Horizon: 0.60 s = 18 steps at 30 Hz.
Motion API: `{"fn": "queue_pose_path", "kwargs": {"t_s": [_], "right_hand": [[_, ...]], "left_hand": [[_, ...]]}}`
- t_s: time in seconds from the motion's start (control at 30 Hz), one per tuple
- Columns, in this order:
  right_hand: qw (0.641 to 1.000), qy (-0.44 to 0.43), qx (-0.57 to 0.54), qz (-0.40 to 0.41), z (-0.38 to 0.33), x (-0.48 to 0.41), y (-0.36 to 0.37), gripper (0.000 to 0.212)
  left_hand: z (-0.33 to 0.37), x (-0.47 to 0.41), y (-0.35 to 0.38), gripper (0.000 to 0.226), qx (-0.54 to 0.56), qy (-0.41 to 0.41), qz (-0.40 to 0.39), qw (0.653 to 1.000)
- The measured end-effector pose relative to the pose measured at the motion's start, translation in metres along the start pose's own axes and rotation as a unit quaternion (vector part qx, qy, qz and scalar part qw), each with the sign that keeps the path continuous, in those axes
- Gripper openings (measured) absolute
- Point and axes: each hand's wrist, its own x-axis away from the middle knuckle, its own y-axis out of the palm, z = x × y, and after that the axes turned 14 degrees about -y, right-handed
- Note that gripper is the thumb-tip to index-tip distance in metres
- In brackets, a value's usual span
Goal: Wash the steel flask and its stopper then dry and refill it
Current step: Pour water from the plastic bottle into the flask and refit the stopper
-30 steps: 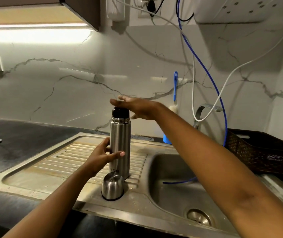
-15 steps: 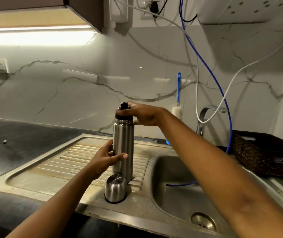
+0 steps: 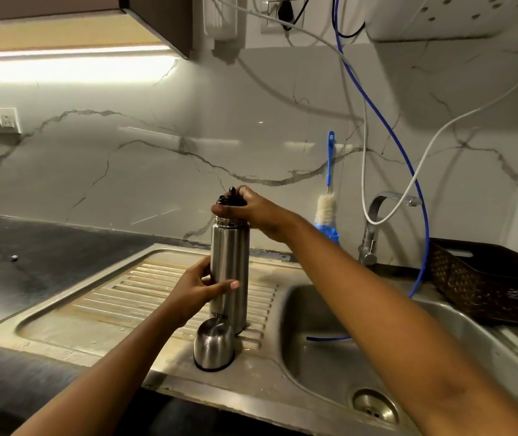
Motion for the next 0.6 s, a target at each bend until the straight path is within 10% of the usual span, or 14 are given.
{"fn": "queue_pose_path", "kwargs": {"t_s": [0.13,0.4,0.6], "right_hand": [[0.996,-0.037,-0.067,-0.048,0.008,0.005,-0.011,0.047],[0.933,-0.105,0.273,0.212,0.003,0.004,0.029,0.062],[0.998,-0.022,-0.045,-0.023,0.006,0.005,-0.003,0.058]], "left_hand": [[0.0,0.0,0.0,0.095,0.005,-0.006,-0.007,1.0],[0.002,0.003,0.006,0.105,-0.026,0.027,0.052,0.998],[0.0,0.001,-0.003,0.095,0.007,-0.008,-0.004,1.0]]}}
